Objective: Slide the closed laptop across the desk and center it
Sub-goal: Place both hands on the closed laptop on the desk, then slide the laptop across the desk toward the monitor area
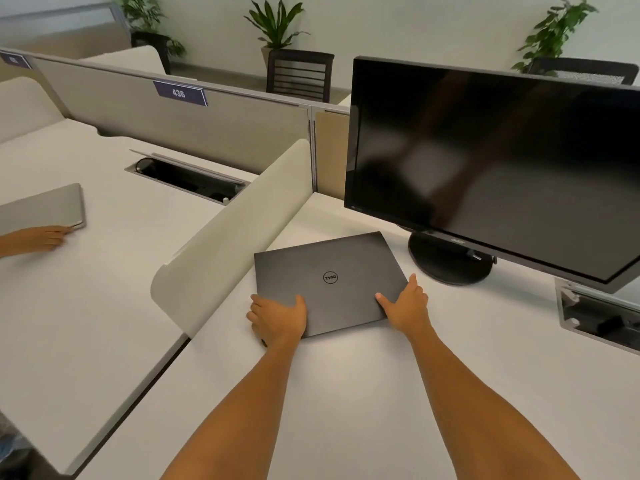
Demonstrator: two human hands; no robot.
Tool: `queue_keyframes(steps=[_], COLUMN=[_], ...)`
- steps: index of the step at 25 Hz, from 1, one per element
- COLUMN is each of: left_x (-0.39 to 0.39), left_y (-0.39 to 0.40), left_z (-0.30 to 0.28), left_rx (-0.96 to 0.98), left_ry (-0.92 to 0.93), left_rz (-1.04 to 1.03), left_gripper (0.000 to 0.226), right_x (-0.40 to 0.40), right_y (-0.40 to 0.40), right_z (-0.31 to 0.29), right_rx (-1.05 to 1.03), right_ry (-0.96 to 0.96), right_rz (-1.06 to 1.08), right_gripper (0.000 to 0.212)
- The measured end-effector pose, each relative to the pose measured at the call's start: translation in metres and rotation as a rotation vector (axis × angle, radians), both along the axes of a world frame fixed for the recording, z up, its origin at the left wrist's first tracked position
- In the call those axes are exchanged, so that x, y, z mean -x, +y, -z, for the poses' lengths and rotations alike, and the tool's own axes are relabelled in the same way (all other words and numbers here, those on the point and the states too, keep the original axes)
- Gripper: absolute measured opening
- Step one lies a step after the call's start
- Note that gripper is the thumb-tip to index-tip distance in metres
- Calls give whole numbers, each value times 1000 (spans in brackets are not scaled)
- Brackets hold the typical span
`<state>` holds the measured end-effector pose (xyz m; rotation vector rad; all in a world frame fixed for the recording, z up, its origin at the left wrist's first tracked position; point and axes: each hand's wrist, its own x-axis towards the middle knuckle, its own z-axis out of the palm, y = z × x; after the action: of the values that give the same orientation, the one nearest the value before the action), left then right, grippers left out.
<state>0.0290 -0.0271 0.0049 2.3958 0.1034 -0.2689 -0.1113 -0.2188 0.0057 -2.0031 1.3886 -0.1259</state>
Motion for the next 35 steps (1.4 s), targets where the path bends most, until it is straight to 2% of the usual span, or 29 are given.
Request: queue_keyframes(steps=[2,5,10,18,23,30,35], left_x=[-6,-15,-19,6,23,56,81], left_y=[-8,-9,-2,9,15,23,26], left_z=[-2,-2,-4,-11,-21,-32,-31], left_rx=[-53,-137,-171,-257,-163,-92,-47], left_ry=[50,115,187,236,342,442,520], left_rz=[-5,15,12,80,112,192,321], left_gripper=[109,131,151,143,132,137,141], right_x=[-5,-9,-9,34,70,132,183], right_y=[-3,-4,-4,-2,10,23,34], right_z=[-3,-10,-16,-21,-25,-27,-37], right_rx=[2,-12,-98,-229,-287,-406,-396], right_ry=[53,145,210,237,220,34,54], right_rz=[11,5,32,31,103,207,296], right_gripper=[103,98,109,117,124,113,117])
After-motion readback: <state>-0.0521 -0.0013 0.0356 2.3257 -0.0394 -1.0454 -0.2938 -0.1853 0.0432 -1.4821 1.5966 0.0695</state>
